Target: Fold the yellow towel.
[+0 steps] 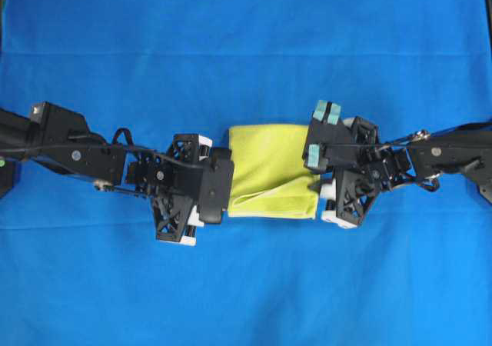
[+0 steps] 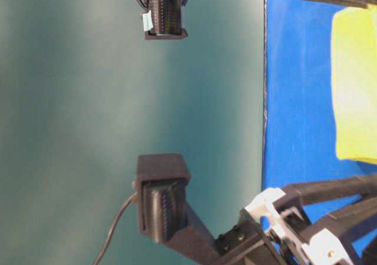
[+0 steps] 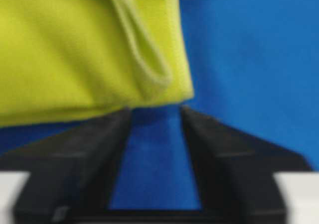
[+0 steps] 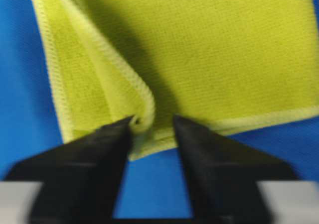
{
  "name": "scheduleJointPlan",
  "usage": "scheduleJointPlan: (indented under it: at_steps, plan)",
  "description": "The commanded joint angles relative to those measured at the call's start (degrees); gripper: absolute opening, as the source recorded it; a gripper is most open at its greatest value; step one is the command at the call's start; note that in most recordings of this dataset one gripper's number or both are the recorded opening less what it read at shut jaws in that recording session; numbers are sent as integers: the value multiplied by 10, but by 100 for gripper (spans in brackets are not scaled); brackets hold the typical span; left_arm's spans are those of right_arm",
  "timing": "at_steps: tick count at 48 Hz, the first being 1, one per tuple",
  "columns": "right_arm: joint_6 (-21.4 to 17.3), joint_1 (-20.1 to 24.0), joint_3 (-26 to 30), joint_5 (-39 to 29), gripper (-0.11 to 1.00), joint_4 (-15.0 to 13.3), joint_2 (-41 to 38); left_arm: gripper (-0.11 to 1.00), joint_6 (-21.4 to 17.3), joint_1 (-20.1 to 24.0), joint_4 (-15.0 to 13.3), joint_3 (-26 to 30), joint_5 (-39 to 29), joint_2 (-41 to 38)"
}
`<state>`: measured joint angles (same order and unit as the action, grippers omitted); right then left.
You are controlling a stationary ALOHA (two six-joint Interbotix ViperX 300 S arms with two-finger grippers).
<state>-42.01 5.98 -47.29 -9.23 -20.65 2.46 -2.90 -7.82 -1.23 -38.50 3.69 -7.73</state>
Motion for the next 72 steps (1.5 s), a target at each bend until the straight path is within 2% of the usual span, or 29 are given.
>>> scheduleJointPlan:
  at_steps: [1,4,10,21,25,35,41,54,62,72]
  plan:
    - [2,7,16,-1,55,0,6,50,-1,1,0,9,4,10]
    - [1,10,19,-5,60,0,11,56,1,1,0,9,2,12]
    - [1,18,27,-21,55,0,30,53,4,1,0,6,-3,20]
    - [4,33,42,-93,56,-6,120,52,4,-1,0,1,-53,94]
    - [5,33,39,-119,56,-22,162,52,2,-1,0,-3,-75,133]
    - [3,27,11,-139,56,-86,266,52,-9,1,-1,-33,-80,241]
    - [3,17,-15,-137,56,-102,324,52,-19,4,0,-68,-76,318]
    - [3,14,-81,-127,56,-134,460,52,-25,22,0,-169,-23,465]
    - [3,3,-141,-92,56,-142,539,52,-25,29,0,-235,-9,556]
    - [0,-47,-223,-47,55,-138,628,52,-11,53,-3,-333,41,656]
